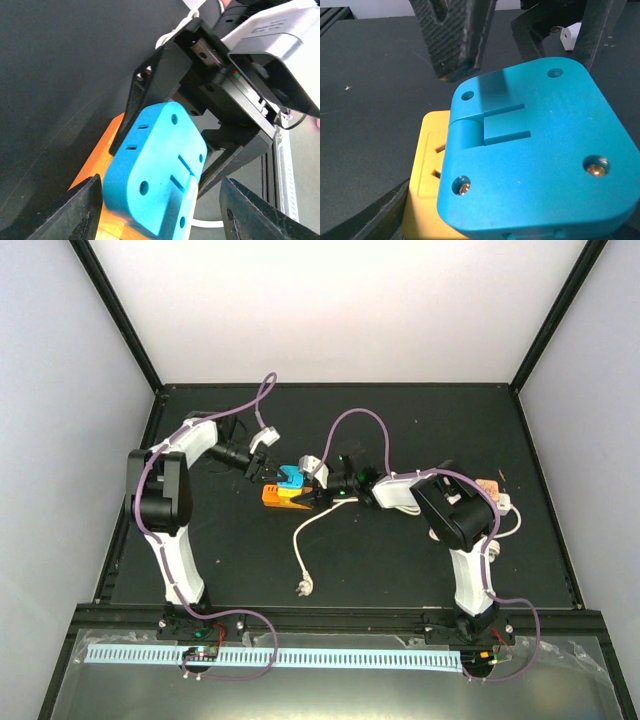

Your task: Pull the plug off the socket

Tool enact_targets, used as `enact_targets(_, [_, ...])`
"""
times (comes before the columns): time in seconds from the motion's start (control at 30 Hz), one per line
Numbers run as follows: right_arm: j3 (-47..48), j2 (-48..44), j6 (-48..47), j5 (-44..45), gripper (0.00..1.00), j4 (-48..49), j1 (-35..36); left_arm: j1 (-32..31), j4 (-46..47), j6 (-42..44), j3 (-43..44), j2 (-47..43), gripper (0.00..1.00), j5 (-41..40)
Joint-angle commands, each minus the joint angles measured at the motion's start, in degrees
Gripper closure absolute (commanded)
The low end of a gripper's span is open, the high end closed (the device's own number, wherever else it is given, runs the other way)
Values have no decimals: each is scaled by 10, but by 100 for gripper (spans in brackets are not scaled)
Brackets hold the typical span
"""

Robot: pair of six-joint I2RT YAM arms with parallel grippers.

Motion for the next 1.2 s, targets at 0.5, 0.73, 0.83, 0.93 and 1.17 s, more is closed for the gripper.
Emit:
enact_targets(0.5, [-8, 47, -1, -14, 75, -105, 0, -7, 60, 51, -103, -111, 52, 25])
enact_targets(0.73, [-11, 45, -13, -16, 75, -103, 0, -23, 227, 20, -202, -208, 56, -50])
enact_targets(0.83, [-12, 44, -19, -13, 75, -103, 0, -28, 287, 36, -243, -251, 57, -53])
enact_targets(0.93, [-13, 44, -19, -7, 74, -99, -1, -33, 275, 83, -245, -256, 57, -51])
enact_targets(1.17, [-10, 47, -20, -5, 74, -99, 0, -47, 254, 158, -233, -248, 58, -80])
